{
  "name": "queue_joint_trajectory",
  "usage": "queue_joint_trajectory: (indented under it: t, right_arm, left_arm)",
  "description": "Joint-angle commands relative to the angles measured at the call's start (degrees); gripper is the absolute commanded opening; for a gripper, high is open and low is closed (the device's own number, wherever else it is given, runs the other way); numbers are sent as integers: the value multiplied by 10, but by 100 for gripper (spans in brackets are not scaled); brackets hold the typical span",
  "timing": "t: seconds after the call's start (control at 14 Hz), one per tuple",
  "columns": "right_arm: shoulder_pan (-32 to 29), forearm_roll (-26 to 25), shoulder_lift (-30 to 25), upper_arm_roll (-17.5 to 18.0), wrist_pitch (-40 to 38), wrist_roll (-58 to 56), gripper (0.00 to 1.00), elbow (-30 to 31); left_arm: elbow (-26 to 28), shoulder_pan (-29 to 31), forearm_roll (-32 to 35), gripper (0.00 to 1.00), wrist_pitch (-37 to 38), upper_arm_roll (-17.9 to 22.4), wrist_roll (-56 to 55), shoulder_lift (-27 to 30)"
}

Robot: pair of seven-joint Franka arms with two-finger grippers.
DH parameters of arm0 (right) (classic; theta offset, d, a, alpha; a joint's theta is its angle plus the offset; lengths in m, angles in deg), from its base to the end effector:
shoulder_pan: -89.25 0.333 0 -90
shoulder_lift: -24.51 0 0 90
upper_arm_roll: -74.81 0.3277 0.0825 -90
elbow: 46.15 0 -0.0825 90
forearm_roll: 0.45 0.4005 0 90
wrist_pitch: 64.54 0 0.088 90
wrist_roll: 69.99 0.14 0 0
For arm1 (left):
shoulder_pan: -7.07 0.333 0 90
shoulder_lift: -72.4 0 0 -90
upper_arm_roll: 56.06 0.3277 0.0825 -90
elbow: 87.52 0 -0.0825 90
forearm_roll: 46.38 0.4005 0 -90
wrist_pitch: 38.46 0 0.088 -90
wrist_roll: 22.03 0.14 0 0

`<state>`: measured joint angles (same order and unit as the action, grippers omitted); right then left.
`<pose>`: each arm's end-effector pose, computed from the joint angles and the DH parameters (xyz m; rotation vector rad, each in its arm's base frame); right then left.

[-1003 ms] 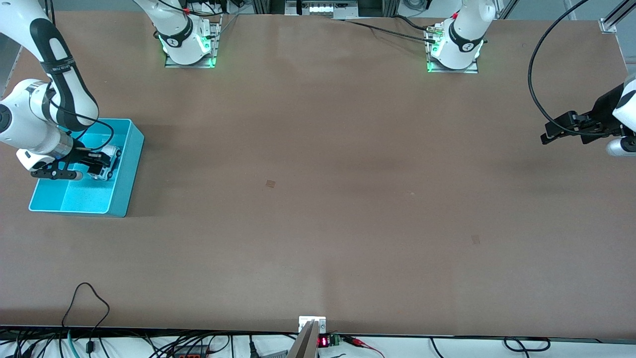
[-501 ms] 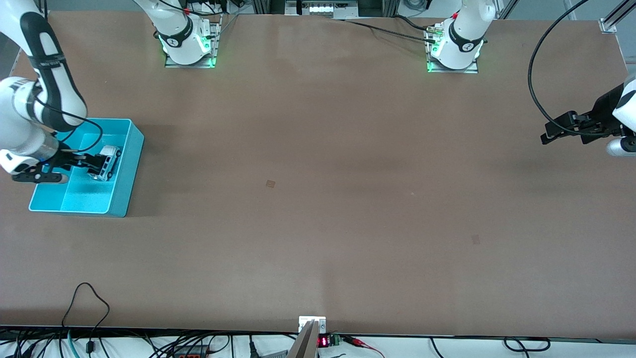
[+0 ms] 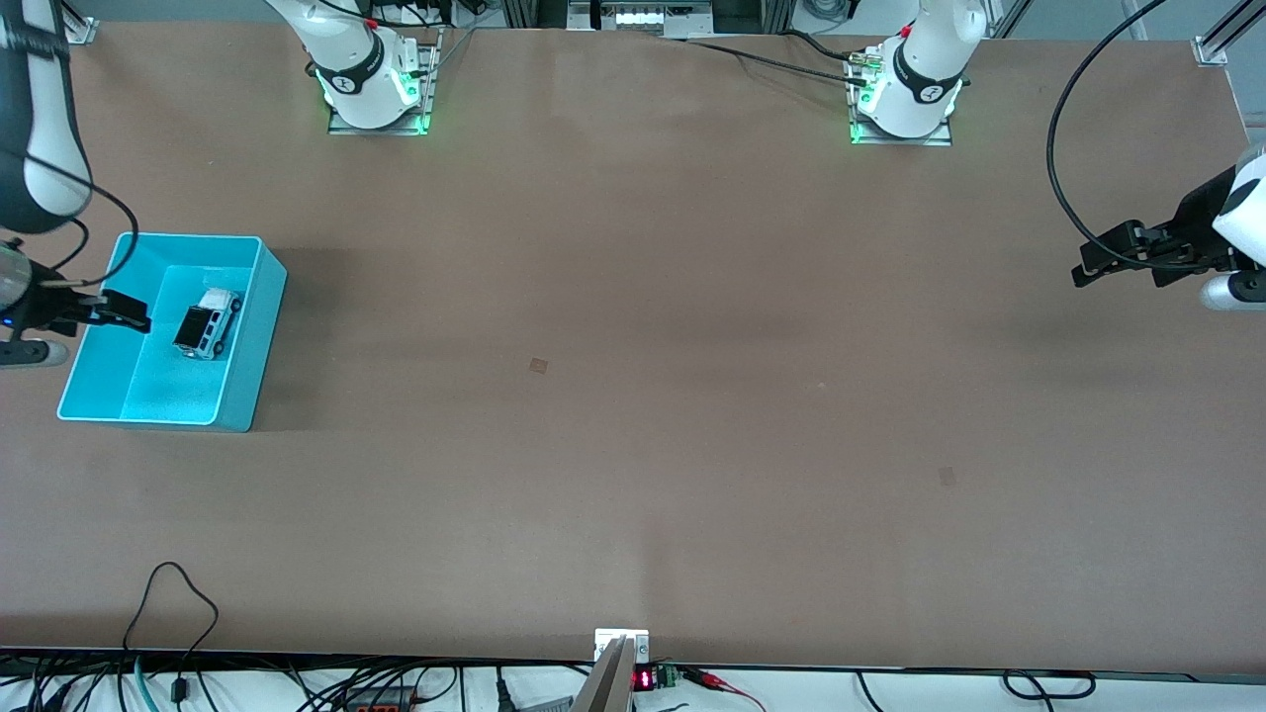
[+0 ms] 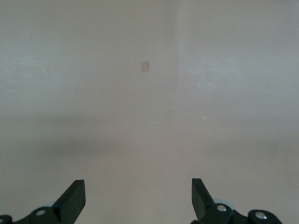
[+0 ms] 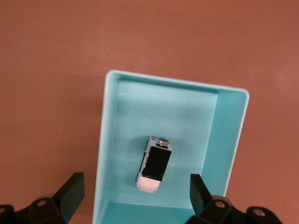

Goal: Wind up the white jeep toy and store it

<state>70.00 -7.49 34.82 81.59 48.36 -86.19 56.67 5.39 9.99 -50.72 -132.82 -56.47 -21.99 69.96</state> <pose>0.6101 -0.1499 0.4200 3.0481 0.1697 -0.0383 0.5883 0.0158 0.5606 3.0644 0.0759 -0.0239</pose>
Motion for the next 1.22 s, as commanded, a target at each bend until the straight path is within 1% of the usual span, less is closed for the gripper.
queue_joint_trajectory:
  t: [0.0,0.14,0.29,0.36,0.5,0.57,0.72,0.93,1.15]
  right_arm:
    - [-3,5,-6,20,-65,-4,100,-59]
    - [-2,5,-17,37,-80,-2,100,-80]
    - [3,6,-34,55,-80,-3,100,-90]
    - [11,12,-38,59,-87,-1,100,-92]
    - [18,41,-39,58,-127,11,100,-115]
    - [19,56,-38,58,-151,38,100,-130]
    - [47,57,-41,44,-174,75,100,-144]
    - [94,56,-54,17,-188,79,100,-141]
    - [103,57,-58,10,-199,79,100,-137]
  left_arm:
    - [11,2,14,100,-2,-6,-3,16]
    - [11,2,14,100,2,-6,-3,16]
    - [11,2,14,100,2,-6,-3,17]
    - [11,2,14,100,2,-6,-3,17]
    - [11,2,14,100,2,-6,-3,17]
    - [11,2,14,100,2,-5,-3,17]
    - [11,2,14,100,1,-5,-3,16]
    - [11,3,13,100,1,-2,-4,16]
    - [11,4,13,100,0,-1,-4,15]
